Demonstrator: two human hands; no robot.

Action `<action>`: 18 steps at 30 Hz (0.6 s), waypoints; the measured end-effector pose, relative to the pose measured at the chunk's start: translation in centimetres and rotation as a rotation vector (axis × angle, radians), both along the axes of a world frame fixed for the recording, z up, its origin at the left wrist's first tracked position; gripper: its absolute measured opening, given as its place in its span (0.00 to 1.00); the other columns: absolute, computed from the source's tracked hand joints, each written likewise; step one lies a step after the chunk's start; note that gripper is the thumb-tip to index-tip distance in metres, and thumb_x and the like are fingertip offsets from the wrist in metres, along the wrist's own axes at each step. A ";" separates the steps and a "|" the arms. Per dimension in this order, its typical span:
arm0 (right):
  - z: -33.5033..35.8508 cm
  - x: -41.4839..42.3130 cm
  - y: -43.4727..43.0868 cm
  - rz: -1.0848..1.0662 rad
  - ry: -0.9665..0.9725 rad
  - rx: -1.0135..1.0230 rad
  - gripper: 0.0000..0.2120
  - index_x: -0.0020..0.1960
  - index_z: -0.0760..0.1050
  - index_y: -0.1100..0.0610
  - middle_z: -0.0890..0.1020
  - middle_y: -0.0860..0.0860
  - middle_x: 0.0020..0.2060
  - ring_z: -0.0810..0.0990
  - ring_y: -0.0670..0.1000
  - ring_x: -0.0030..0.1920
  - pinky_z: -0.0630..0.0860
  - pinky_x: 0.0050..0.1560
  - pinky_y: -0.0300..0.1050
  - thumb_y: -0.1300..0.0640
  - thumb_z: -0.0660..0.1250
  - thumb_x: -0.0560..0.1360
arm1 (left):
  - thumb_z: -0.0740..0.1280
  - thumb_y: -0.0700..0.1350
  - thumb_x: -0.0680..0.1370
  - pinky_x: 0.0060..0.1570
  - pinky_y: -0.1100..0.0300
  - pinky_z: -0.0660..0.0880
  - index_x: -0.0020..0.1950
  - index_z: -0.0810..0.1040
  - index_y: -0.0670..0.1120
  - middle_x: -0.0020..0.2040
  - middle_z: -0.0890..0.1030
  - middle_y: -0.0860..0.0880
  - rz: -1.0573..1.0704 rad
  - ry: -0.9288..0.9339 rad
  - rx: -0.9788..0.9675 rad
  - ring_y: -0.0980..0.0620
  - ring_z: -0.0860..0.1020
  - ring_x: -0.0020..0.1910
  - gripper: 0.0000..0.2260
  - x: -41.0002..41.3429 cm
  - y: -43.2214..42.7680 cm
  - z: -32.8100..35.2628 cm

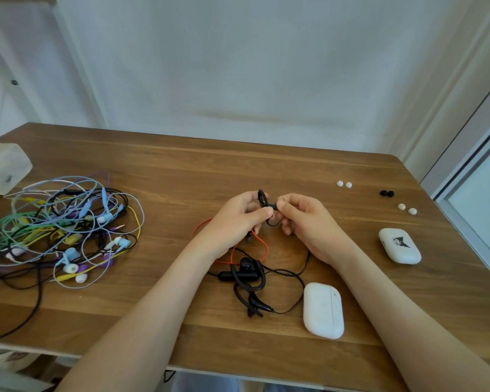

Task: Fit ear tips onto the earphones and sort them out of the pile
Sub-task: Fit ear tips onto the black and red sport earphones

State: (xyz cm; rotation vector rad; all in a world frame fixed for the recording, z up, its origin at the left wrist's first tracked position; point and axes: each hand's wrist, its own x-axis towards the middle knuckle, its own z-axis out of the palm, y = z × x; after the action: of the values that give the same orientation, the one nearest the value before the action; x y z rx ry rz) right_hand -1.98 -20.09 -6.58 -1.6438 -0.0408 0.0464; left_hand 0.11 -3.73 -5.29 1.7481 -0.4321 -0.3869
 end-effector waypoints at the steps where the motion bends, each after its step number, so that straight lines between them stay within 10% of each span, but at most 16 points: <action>1: -0.1 0.0 0.0 -0.019 -0.009 -0.020 0.10 0.43 0.76 0.57 0.77 0.48 0.33 0.71 0.46 0.31 0.70 0.37 0.40 0.61 0.60 0.81 | 0.63 0.43 0.81 0.28 0.69 0.68 0.65 0.70 0.46 0.26 0.76 0.58 0.005 -0.006 0.009 0.62 0.71 0.26 0.13 0.0 0.0 0.0; 18: 0.0 -0.1 0.2 0.015 0.007 0.043 0.11 0.43 0.75 0.59 0.78 0.49 0.34 0.71 0.47 0.33 0.70 0.36 0.39 0.61 0.58 0.81 | 0.64 0.43 0.80 0.28 0.66 0.69 0.55 0.73 0.54 0.31 0.79 0.58 0.006 0.010 -0.036 0.60 0.71 0.27 0.07 0.3 0.0 -0.2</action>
State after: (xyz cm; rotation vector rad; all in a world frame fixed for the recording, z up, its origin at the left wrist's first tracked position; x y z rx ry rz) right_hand -2.04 -19.91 -6.53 -1.6001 -0.0484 0.0617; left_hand 0.40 -3.74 -5.45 1.7115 -0.4245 -0.3816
